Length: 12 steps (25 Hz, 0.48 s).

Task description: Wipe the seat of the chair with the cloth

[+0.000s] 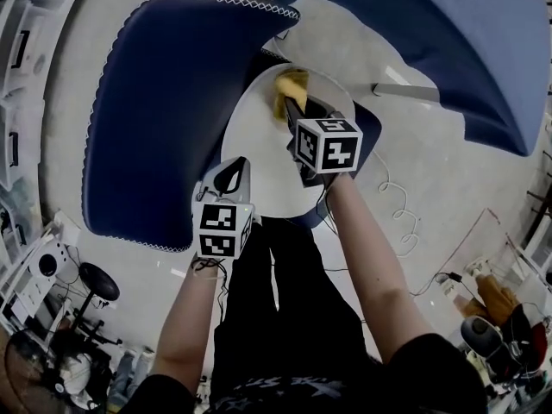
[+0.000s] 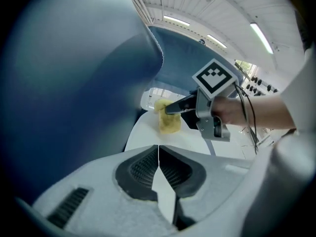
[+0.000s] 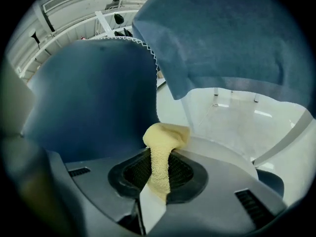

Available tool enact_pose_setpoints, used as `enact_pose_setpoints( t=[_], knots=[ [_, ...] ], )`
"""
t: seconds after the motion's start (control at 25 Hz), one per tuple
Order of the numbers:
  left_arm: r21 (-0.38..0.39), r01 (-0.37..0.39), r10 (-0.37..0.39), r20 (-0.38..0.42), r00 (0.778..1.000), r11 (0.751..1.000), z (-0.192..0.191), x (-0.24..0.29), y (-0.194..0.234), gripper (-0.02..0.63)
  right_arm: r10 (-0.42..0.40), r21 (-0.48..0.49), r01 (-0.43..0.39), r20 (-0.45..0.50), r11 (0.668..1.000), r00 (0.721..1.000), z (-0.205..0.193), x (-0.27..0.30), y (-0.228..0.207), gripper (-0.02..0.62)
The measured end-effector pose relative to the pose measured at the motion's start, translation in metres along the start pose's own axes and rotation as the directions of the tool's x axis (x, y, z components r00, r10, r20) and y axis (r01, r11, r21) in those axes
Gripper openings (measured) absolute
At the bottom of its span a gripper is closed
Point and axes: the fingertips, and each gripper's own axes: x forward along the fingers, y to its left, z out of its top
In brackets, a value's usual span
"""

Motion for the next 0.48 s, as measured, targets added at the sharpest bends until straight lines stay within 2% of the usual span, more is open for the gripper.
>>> enact_pose_setpoints(
  t=[0.24, 0.48],
  knots=[
    [-0.016, -0.016, 0.016, -0.005, 1.0, 1.0, 0.004, 0.008, 0.011, 0.021, 0.027, -0.043, -0.028, -0.026, 0.999, 0.999, 0.01, 0.025, 0.005, 0.071],
    [0.005, -0.001, 0.001, -0.017, 1.0, 1.0, -0.003, 0.011, 0.012, 0.021, 0.001, -0.036, -0.003, -0.057, 0.999, 0.998, -0.004, 0.037, -0.007, 0.071]
  ],
)
